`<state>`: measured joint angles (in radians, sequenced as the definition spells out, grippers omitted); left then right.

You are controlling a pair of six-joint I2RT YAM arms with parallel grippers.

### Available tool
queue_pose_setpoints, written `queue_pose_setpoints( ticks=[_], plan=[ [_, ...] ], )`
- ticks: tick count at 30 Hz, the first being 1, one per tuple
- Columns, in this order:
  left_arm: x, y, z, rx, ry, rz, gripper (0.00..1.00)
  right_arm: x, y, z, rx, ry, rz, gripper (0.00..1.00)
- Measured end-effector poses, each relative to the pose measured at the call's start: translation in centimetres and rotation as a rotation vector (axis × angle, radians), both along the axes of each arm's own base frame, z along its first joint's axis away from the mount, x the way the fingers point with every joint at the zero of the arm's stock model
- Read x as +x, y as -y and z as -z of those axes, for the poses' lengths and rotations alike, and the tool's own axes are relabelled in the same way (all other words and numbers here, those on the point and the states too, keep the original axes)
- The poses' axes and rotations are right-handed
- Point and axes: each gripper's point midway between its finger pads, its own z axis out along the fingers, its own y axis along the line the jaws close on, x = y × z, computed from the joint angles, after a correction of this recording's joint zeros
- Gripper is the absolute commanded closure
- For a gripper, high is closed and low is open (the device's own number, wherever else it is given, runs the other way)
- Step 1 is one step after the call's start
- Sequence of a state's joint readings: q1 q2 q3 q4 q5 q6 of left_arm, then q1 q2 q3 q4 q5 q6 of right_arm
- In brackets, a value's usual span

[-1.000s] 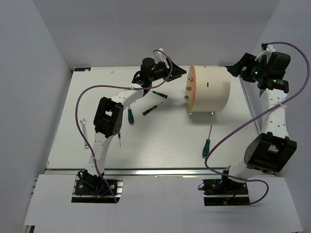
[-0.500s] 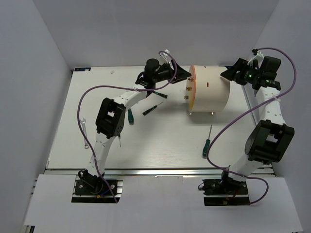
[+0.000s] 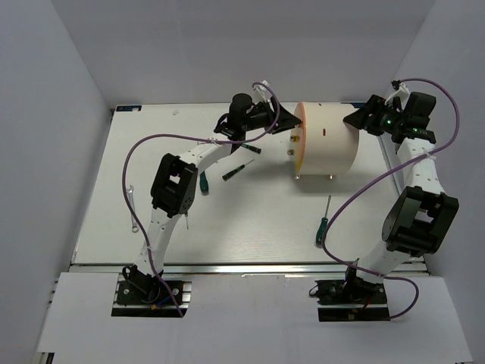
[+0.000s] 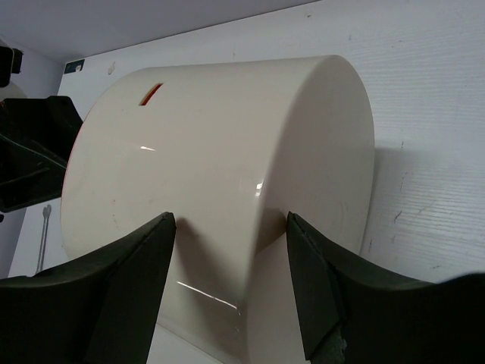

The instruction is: Sort the tools into containers

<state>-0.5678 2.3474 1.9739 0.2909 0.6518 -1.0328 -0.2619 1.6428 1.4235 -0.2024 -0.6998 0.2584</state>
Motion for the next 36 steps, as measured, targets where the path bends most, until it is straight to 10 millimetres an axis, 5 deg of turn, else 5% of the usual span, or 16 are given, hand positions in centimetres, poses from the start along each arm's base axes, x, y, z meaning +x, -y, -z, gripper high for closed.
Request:
queue_pose_setpoints(
  ticks=[6, 20, 26, 36],
  plan=[
    [-0.1, 0.2, 0.1, 0.002, -0.003, 0.0, 0.46, 0.0, 0.1, 0.2, 0.002, 0.003, -0.001, 0.35],
    [-0.1, 0.3, 0.8, 0.012, -0.029, -0.006, 0.85, 0.1, 0.2, 0.2, 0.002, 0.015, -0.004, 0.37],
    [-0.1, 0.1, 1.0, 0.015, -0.022, -0.02, 0.9, 0.1, 0.2, 0.2, -0.001, 0.015, -0.003, 0.37],
    [-0.7, -5.0, 1.2, 0.056, -0.023, -0.107, 0.91, 0.1, 0.2, 0.3, -0.01, 0.02, -0.006, 0.37]
  ],
)
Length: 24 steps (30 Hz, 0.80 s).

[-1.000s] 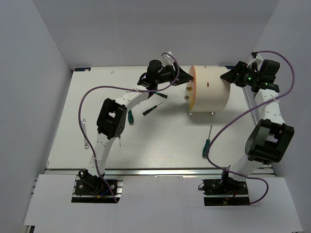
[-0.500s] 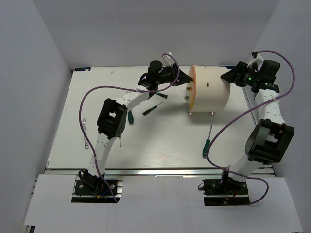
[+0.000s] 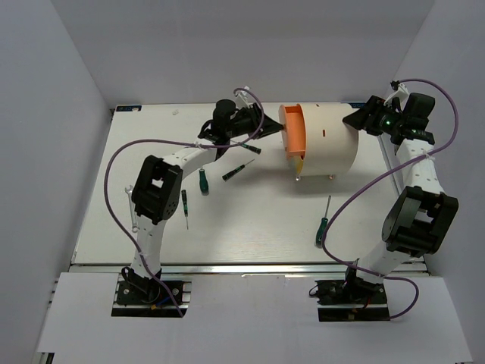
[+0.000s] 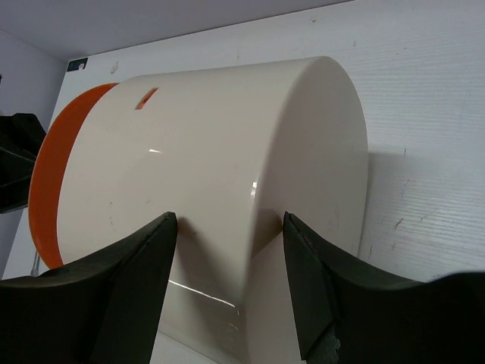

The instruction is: Sort the tools into containers

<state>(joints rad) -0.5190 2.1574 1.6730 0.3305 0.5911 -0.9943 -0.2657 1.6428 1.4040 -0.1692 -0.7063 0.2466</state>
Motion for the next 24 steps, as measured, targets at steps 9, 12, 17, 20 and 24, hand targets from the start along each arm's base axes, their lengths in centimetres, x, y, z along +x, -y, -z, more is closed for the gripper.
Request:
queue_pose_setpoints(
  ticks=[9, 12, 17, 20, 24],
  plan=[
    [0.2, -4.1, 0.5, 0.031, -0.002, -0.054, 0.76, 0.0, 0.1, 0.0, -0.015, 0.009, -0.004, 0.32],
    [0.1, -4.1, 0.4, 0.031, 0.005, -0.052, 0.47, 0.1, 0.2, 0.1, -0.023, 0.011, -0.003, 0.13],
    [0.0, -4.2, 1.0, 0.046, -0.007, -0.046, 0.3, -0.1, 0.3, 0.4, -0.041, 0.01, -0.01, 0.11],
    [0.1, -4.3, 1.1, 0.057, -0.014, -0.048, 0.29, -0.1, 0.2, 0.4, -0.046, 0.015, -0.016, 0.11],
    [0.7, -5.1, 1.4, 0.081, -0.019, -0.079, 0.29, -0.2, 0.7, 0.2, -0.063, 0.018, -0.017, 0.11]
  ],
)
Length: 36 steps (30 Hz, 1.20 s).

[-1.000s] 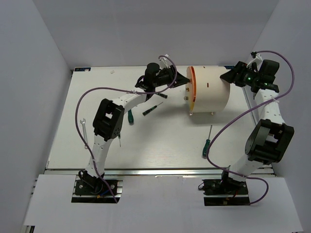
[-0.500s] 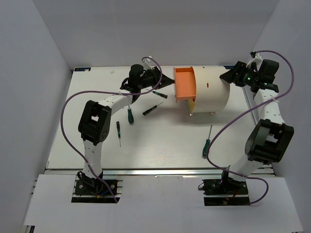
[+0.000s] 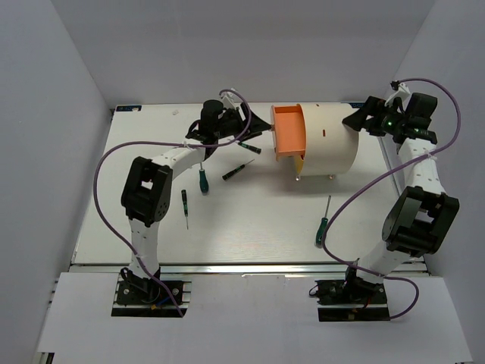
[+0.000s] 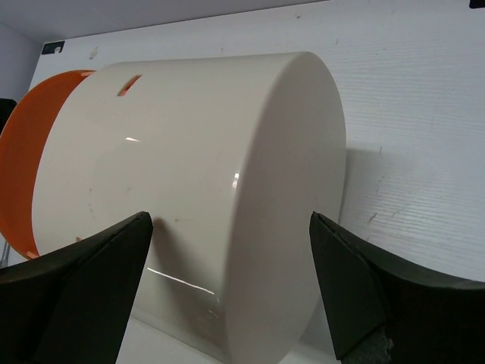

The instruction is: Sort the tools into containers

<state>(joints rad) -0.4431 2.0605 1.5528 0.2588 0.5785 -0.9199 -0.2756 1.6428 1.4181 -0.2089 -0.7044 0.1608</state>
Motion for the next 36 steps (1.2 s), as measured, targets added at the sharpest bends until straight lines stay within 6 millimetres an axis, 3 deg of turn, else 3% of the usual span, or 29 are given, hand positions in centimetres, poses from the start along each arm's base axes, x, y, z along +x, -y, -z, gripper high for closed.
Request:
queue_pose_setpoints(
  ticks=[3, 7, 10, 11, 14, 17, 18, 20, 22, 23, 25, 28, 30, 32, 36],
  plan=[
    [0.8, -1.8, 0.0, 0.038, -0.002, -0.053, 0.29, -0.2, 1.1, -0.6, -0.02, 0.005, 0.008, 0.11],
    [2.3, -6.6, -1.9, 0.106, 0.023, -0.181, 0.37, -0.5, 3.8, -2.4, -0.067, 0.036, 0.036, 0.11],
    [2.9, -10.7, -3.9, 0.166, 0.056, -0.287, 0.54, -1.2, 5.4, -3.4, -0.107, 0.072, 0.027, 0.11],
    [2.9, -12.2, -4.6, 0.191, 0.067, -0.326, 0.66, -1.7, 5.6, -3.6, -0.121, 0.079, 0.017, 0.11],
    [2.2, -15.9, -5.9, 0.302, 0.089, -0.428, 0.79, -3.1, 6.2, -4.4, -0.198, 0.134, -0.026, 0.11],
    [0.1, -18.5, -5.7, 0.451, 0.068, -0.484, 0.8, -4.6, 5.1, -6.3, -0.293, 0.24, -0.113, 0.16],
    [-0.8, -19.3, -5.2, 0.502, 0.047, -0.495, 0.7, -5.1, 4.4, -7.2, -0.329, 0.286, -0.147, 0.18],
    [-2.8, -21.1, -3.8, 0.609, -0.003, -0.516, 0.64, -5.7, 2.7, -8.6, -0.402, 0.369, -0.217, 0.33],
    [-5.5, -22.8, -1.2, 0.712, -0.084, -0.519, 0.52, -6.1, -0.2, -9.9, -0.463, 0.443, -0.304, 0.56],
    [-6.8, -23.6, 0.2, 0.759, -0.125, -0.514, 0.47, -6.2, -2.3, -10.4, -0.489, 0.481, -0.358, 0.6],
    [-9.8, -25.1, 3.4, 0.847, -0.228, -0.502, 0.35, -6.5, -6.9, -10.8, -0.508, 0.524, -0.462, 0.62],
    [-13.7, -27.0, 7.8, 0.962, -0.375, -0.474, 0.31, -8.6, -15.6, -10.4, -0.465, 0.563, -0.672, 0.64],
    [-15.7, -27.7, 9.9, 1.018, -0.44, -0.457, 0.31, -10.0, -20.2, -10.0, -0.424, 0.56, -0.78, 0.63],
    [-16.9, -27.9, 11.0, 1.056, -0.471, -0.442, 0.31, -11.0, -23.4, -9.4, -0.394, 0.542, -0.851, 0.61],
    [-18.1, -27.4, 12.8, 1.103, -0.472, -0.414, 0.33, -12.5, -27.8, -7.1, -0.364, 0.475, -0.938, 0.58]
  ],
)
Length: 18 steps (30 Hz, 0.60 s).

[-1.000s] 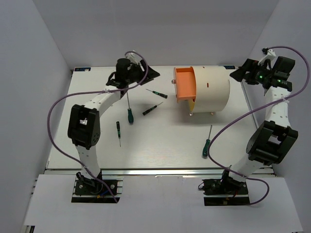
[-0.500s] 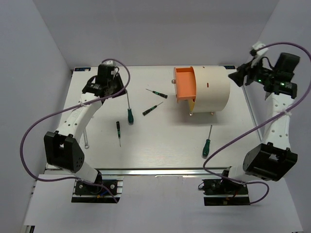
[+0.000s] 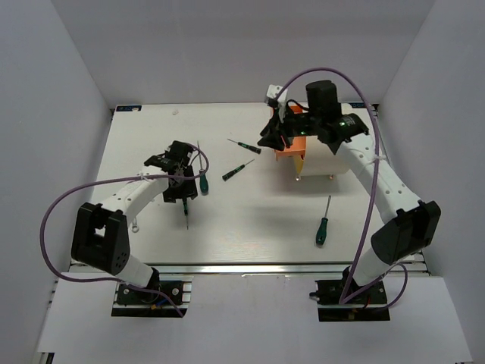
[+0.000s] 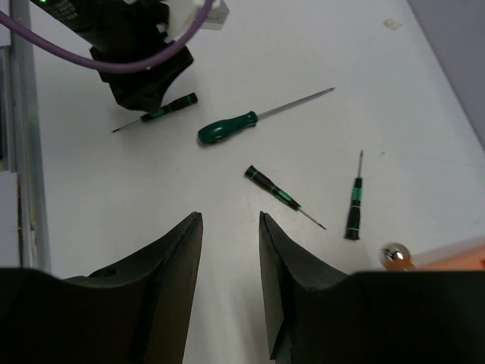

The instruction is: Sort the tools into containers

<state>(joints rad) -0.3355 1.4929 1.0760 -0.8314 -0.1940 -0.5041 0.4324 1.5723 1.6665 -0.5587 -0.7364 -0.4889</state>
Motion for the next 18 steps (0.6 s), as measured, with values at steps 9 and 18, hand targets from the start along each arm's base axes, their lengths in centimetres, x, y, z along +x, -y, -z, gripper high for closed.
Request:
queue_pose_setpoints(
  ticks=[9, 18],
  plan=[
    [2.0, 0.5, 4.3, 0.072, -0.024, 0.004, 0.41, -0.7, -2.0, 1.5, -0.02, -0.066, -0.002, 0.54],
    [3.3, 0.7, 6.7, 0.086, -0.024, 0.001, 0.57, -1.0, -1.2, 1.1, -0.027, -0.047, 0.035, 0.51]
  ],
)
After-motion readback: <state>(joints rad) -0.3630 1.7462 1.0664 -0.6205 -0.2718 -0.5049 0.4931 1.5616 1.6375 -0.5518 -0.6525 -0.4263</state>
